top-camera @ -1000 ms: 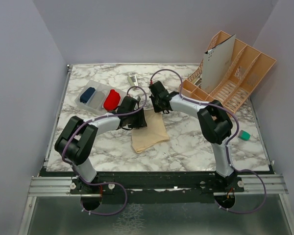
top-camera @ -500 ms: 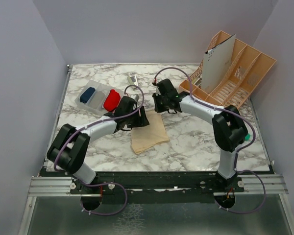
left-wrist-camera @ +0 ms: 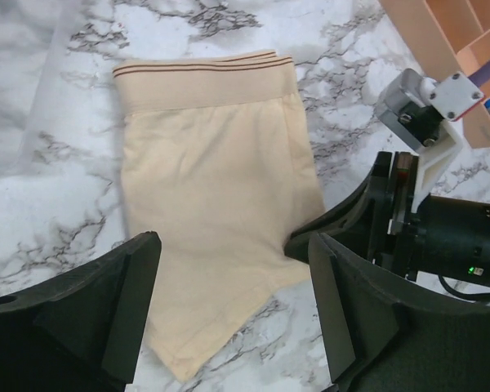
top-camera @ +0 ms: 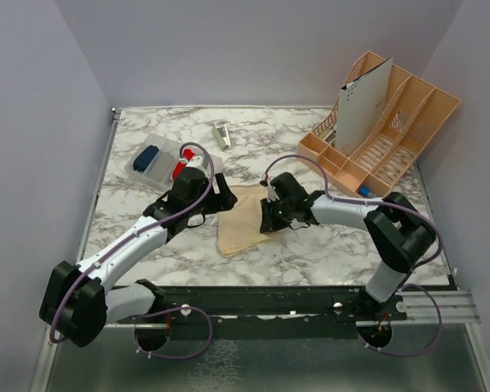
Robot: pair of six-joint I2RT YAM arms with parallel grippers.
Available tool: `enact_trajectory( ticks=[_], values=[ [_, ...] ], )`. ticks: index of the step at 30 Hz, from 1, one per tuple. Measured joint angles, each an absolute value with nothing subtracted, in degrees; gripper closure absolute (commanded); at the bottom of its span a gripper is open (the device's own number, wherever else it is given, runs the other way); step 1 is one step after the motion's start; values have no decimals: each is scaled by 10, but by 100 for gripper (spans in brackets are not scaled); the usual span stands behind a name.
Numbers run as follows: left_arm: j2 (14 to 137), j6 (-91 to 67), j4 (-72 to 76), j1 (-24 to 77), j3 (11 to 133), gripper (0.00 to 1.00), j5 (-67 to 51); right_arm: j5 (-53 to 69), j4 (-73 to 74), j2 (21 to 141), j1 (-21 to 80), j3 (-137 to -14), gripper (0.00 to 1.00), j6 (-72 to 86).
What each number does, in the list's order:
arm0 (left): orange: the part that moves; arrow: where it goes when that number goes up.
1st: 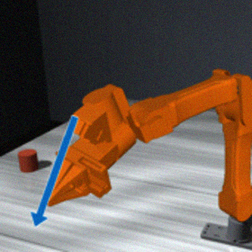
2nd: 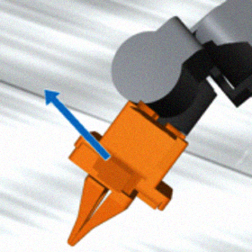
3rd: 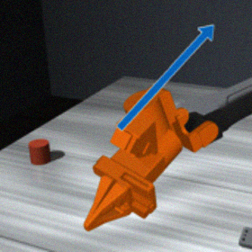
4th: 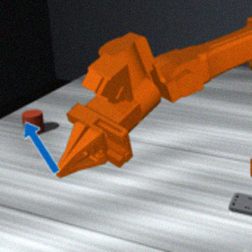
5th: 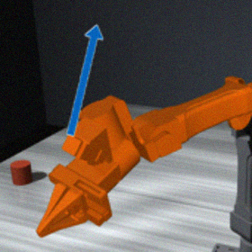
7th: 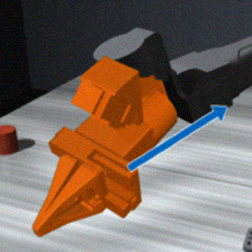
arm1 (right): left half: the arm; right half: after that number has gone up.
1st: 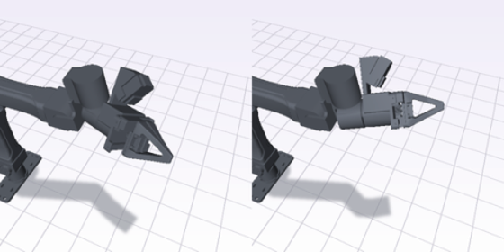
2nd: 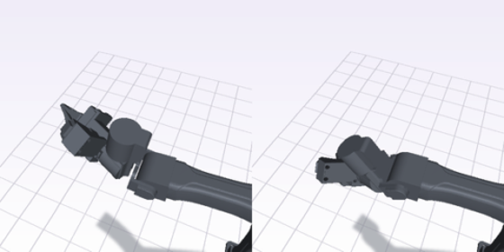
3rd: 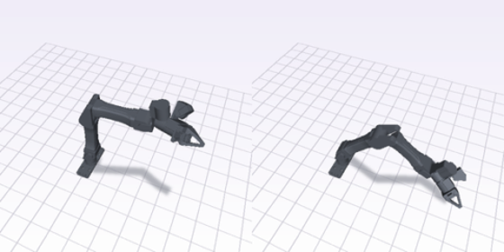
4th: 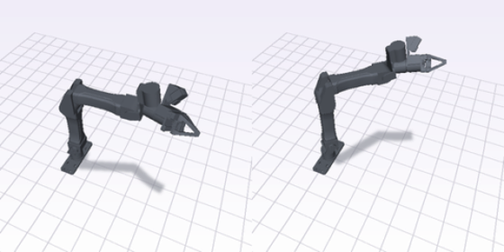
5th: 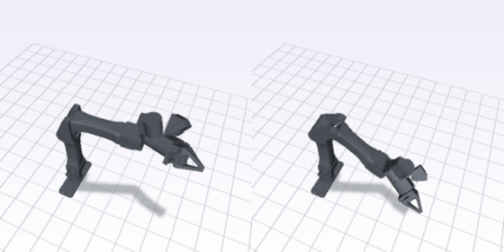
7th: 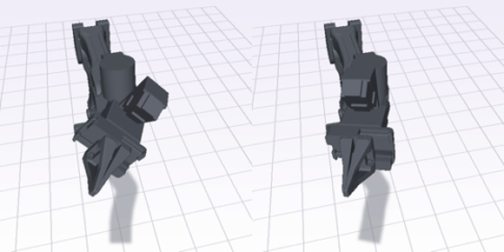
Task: Roll the underwear
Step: Fold the underwear at the center of the board.
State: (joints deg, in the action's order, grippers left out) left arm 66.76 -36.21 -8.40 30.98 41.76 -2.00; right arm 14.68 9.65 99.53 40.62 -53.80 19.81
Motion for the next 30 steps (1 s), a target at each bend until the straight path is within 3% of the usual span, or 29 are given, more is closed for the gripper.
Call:
enact_trajectory(
  ticks=[8, 16, 20, 30],
  values=[
    [646, -352, -131, 310, 406, 19, -17, 120, 59, 939, 427, -462, 84, 236],
    [632, -352, -153, 317, 363, 20, -107, 100, 56, 828, 555, -344, 84, 361],
    [609, -366, -156, 343, 356, 21, -140, 94, 68, 782, 571, -311, 84, 413],
    [588, -414, -144, 450, 333, 32, -156, -18, 147, 774, 518, -437, 92, 402]
  ],
)
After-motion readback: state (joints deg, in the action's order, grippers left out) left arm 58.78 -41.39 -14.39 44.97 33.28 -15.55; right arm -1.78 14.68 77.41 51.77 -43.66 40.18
